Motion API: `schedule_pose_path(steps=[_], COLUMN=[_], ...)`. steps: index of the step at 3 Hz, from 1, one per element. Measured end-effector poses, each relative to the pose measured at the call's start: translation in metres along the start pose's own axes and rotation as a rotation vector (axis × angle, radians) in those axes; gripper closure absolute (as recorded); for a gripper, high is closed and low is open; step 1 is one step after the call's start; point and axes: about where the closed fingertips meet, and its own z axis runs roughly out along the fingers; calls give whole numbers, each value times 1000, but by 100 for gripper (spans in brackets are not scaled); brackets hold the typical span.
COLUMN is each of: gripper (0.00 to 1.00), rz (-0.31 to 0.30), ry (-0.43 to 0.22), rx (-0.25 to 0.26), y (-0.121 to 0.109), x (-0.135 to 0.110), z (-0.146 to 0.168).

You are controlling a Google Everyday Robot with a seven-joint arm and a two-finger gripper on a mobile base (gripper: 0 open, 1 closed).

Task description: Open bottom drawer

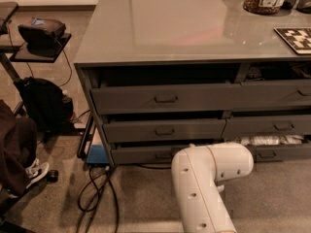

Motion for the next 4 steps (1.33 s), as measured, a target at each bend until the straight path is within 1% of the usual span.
schedule_pose_path(steps=[1,2,3,4], gripper=[0,0,0,0], rz=[-39,-83,-132,-159], ry=[5,11,18,11], rx=[11,-4,-62,-147], y=[-12,-25,-30,-19], x=[12,27,37,43], z=[8,21,38,55])
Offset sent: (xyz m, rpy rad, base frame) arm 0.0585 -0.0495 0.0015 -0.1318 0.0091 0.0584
